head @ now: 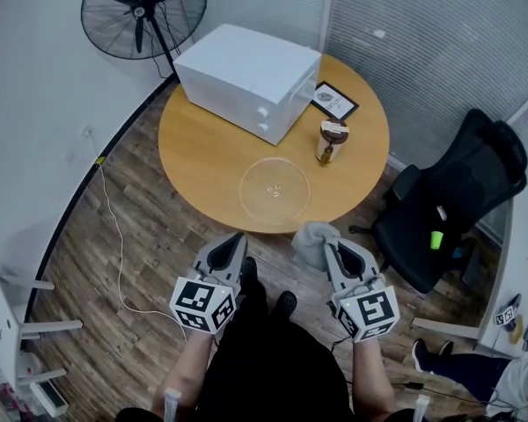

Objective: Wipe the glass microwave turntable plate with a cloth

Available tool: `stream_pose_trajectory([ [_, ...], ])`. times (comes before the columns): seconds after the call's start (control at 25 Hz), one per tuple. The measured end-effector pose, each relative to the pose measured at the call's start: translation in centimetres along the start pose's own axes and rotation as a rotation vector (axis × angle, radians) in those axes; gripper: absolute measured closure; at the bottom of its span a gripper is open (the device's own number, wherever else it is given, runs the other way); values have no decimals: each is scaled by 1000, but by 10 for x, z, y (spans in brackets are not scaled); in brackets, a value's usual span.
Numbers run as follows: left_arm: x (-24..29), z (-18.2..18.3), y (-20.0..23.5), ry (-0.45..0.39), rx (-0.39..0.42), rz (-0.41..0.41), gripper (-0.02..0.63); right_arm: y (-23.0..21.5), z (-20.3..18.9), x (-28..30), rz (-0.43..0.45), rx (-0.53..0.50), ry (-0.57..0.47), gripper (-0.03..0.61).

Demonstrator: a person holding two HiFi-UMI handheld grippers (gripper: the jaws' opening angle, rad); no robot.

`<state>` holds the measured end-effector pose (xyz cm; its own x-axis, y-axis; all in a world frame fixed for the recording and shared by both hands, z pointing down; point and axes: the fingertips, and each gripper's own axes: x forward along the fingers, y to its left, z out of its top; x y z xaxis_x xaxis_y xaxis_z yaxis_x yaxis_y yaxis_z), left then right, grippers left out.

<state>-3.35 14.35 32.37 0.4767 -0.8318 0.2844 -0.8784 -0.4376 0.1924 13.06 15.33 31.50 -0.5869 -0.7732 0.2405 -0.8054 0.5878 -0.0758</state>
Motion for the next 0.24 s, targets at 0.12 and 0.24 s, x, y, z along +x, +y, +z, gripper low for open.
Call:
stream_pose_trajectory([
  [0.12, -2, 0, -3, -6, -2, 1, 615, 1, 0, -3, -5, -23, 3, 545],
  [0.24, -2, -1, -6, -10, -3, 2, 615, 0, 1, -7, -6, -28, 2, 545],
])
